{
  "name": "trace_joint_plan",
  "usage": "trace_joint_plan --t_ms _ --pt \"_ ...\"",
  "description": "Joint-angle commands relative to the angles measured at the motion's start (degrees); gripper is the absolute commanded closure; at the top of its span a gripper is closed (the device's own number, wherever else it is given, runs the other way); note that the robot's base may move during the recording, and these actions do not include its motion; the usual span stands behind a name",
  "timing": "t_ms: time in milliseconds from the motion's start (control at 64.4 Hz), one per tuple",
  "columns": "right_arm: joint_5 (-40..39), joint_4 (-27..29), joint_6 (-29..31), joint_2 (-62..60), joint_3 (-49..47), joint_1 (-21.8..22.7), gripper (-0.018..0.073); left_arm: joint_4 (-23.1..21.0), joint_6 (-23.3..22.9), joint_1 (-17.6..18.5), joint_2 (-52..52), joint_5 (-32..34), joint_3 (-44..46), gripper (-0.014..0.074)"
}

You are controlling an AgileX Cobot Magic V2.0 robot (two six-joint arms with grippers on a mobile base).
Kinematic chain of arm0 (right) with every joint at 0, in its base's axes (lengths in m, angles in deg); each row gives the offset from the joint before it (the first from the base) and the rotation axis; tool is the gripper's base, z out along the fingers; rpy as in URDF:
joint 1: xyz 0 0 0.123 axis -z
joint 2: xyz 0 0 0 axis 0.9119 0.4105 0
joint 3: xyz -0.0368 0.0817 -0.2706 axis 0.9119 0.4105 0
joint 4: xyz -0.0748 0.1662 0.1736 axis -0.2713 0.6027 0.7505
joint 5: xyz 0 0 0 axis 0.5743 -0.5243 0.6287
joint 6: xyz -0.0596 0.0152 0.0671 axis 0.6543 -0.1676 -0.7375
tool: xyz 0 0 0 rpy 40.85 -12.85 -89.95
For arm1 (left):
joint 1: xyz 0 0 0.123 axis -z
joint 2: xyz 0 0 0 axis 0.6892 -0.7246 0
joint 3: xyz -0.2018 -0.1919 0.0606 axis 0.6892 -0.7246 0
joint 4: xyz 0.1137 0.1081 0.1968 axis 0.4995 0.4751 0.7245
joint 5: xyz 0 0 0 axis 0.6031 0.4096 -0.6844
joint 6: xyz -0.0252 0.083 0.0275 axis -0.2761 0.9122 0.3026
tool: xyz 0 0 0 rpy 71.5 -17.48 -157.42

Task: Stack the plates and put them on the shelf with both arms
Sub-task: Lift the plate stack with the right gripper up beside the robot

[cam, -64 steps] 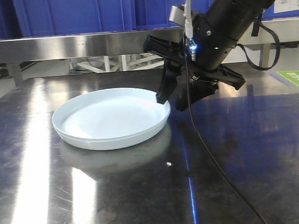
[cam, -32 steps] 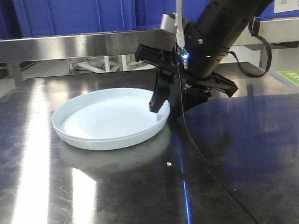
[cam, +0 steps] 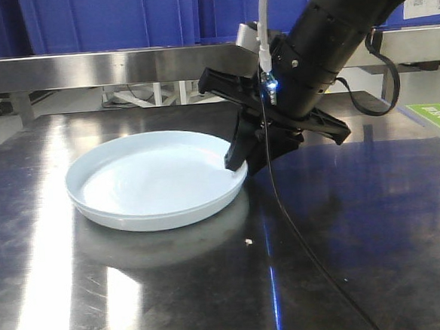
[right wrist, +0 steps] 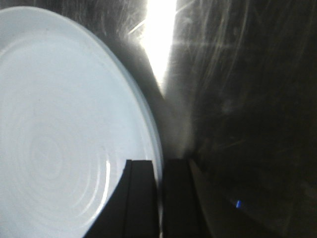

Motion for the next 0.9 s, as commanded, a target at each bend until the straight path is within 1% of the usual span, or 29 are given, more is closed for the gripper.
trace_joint_plan --t_ms 0,124,357,435,497,559,714,776,885 --pt "-2.47 1.27 0.16 -5.04 -1.49 0.20 0.0529 -0.11 -0.34 -0.09 -0.61 5.11 2.04 0.0513" --pt "-4.34 1.27 0.16 -8.21 -1.50 0.26 0.0529 -0.11 -0.34 -0.09 -0.61 5.11 2.04 0.0513" --pt "-3.63 1.23 0.16 -12.40 -1.50 0.26 0.0529 -0.11 -0.34 -0.09 -0.61 5.11 2.04 0.0513" --pt "-4.93 0.73 0.21 -13.24 -1.50 0.26 0.0529 -0.11 -0.34 -0.09 -0.61 5.11 2.04 0.0513" --pt "-7.83 -0.42 0.26 -14.24 -0.91 0.26 0.0529 -0.11 -0.34 -0.09 -0.61 5.11 2.04 0.0513" --pt "-12.67 -2.59 0.32 -15.70 0.59 0.26 0.0529 -0.11 -0.34 -0.09 -0.61 5.11 2.04 0.0513" --pt "-23.15 -8.21 0.32 -21.14 7.57 0.46 0.0529 -0.11 -0.34 -0.09 -0.61 5.11 2.04 0.0513" --pt "-27.40 -10.46 0.32 -23.99 11.12 1.25 0.0529 -0.11 -0.34 -0.09 -0.61 5.11 2.04 0.0513" --pt "-34.80 -12.82 0.32 -29.13 17.40 3.55 0.0529 -0.11 -0.34 -0.09 -0.61 5.11 2.04 0.0513"
